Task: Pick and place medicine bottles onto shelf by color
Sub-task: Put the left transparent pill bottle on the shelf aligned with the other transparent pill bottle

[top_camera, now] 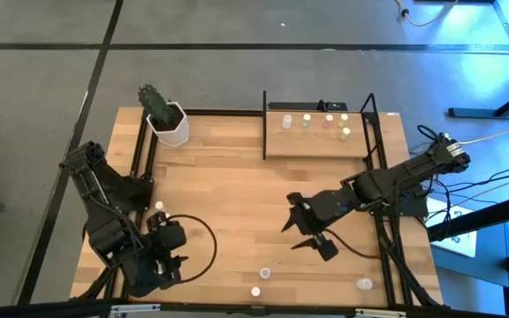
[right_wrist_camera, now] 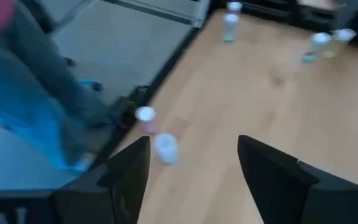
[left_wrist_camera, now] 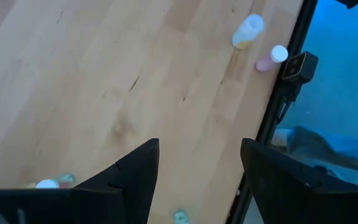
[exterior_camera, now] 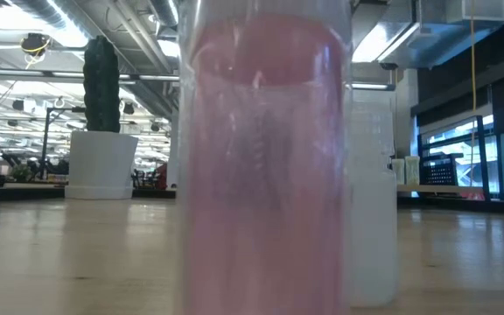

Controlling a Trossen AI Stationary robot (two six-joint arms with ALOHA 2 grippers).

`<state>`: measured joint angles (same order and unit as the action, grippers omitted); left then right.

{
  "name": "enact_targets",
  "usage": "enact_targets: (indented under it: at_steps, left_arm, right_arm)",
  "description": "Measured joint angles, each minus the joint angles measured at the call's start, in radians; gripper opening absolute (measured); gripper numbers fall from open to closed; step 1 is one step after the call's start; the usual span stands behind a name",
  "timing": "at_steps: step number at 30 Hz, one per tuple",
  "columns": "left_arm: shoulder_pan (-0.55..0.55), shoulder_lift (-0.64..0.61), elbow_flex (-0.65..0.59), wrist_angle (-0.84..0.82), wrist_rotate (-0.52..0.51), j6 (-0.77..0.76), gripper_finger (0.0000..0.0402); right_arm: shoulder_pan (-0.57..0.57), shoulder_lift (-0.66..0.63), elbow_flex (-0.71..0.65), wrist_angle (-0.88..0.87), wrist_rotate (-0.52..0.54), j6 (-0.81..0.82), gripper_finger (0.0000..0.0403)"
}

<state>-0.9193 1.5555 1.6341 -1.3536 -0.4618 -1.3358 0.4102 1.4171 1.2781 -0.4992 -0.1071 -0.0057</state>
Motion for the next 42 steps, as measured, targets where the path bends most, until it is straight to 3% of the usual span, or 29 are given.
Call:
enact_targets:
  at_steps: [3, 6, 19, 25, 35, 42]
  left_arm:
    - [-0.001, 0.0, 0.0, 0.0, -0.006, 0.0, 0.022]
    - [-0.001, 0.0, 0.0, 0.0, -0.034, 0.002, 0.022]
    - [-0.03, 0.001, 0.0, -0.001, -0.035, -0.039, 0.022]
    - [-0.027, 0.002, 0.0, -0.043, -0.035, -0.178, 0.022]
    - [-0.027, 0.002, 0.0, -0.042, -0.051, -0.183, 0.022]
    - [-0.027, 0.002, 0.0, -0.042, -0.06, -0.184, 0.022]
  right_arm:
    - [0.018, 0.014, 0.0, 0.004, 0.118, -0.01, 0.0245]
    - [0.029, 0.041, 0.0, 0.004, 0.165, -0.027, 0.0245]
    - [0.05, 0.116, 0.0, 0.002, 0.166, 0.053, 0.0245]
    - [0.049, 0.119, 0.0, 0.002, 0.167, 0.14, 0.0245]
    - [0.054, 0.119, 0.0, 0.092, 0.169, 0.08, 0.0245]
    - [0.068, 0.12, 0.0, 0.039, 0.17, 0.104, 0.0245]
